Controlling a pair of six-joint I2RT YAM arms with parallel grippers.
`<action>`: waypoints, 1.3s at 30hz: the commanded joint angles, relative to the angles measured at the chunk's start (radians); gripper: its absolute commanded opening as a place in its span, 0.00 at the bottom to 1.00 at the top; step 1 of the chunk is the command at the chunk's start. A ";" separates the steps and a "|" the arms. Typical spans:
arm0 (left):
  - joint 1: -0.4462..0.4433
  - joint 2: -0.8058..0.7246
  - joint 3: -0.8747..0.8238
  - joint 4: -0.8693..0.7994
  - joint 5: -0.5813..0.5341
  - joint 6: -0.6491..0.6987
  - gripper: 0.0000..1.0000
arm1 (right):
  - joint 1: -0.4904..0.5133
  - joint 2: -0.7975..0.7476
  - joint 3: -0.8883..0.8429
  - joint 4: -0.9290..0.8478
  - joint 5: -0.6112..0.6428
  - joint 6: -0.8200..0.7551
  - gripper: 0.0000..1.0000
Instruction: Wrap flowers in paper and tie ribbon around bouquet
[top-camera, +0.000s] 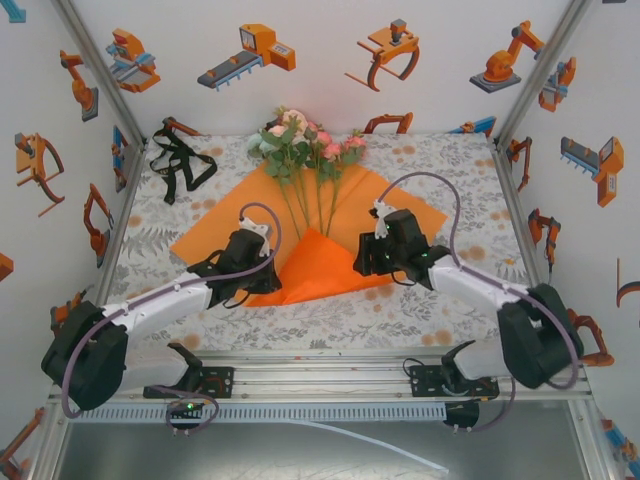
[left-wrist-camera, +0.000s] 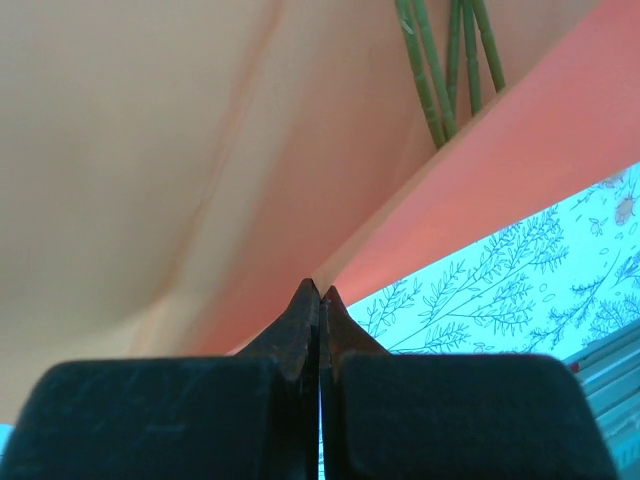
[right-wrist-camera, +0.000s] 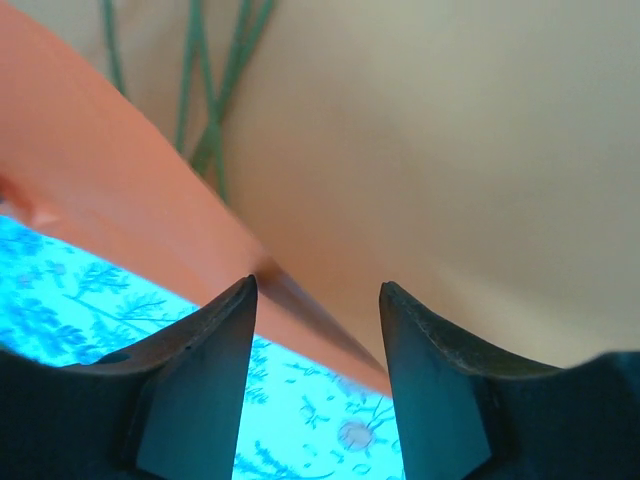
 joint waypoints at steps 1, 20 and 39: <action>0.013 0.003 -0.013 0.042 -0.030 -0.005 0.00 | 0.052 -0.184 -0.012 -0.066 0.037 0.085 0.50; 0.075 0.022 0.046 -0.089 -0.113 0.066 0.36 | 0.349 0.304 0.100 0.298 0.116 0.124 0.40; -0.059 0.037 0.024 -0.041 -0.102 -0.050 0.46 | 0.337 0.258 0.067 0.137 0.222 0.113 0.46</action>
